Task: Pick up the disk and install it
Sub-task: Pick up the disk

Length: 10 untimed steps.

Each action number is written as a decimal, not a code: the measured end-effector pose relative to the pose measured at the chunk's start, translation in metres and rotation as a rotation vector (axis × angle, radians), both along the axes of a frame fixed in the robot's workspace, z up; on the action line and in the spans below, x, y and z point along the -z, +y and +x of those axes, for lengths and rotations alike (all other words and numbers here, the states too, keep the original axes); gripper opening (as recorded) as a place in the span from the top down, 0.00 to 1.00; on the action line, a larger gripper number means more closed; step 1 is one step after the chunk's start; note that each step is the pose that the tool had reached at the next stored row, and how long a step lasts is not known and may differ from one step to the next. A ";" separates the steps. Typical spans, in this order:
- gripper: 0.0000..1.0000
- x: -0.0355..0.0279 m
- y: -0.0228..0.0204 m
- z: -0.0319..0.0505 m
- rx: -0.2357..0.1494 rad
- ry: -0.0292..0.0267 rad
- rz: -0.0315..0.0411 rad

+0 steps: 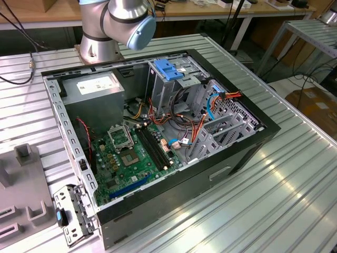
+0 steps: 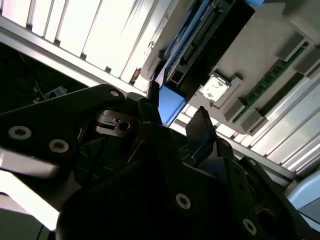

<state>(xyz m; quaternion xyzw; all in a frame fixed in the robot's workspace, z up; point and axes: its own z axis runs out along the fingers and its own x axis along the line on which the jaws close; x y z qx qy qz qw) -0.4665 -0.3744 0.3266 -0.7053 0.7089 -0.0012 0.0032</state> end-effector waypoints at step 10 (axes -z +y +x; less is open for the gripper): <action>0.51 0.0208 0.0001 -0.0028 0.000 0.0000 0.0052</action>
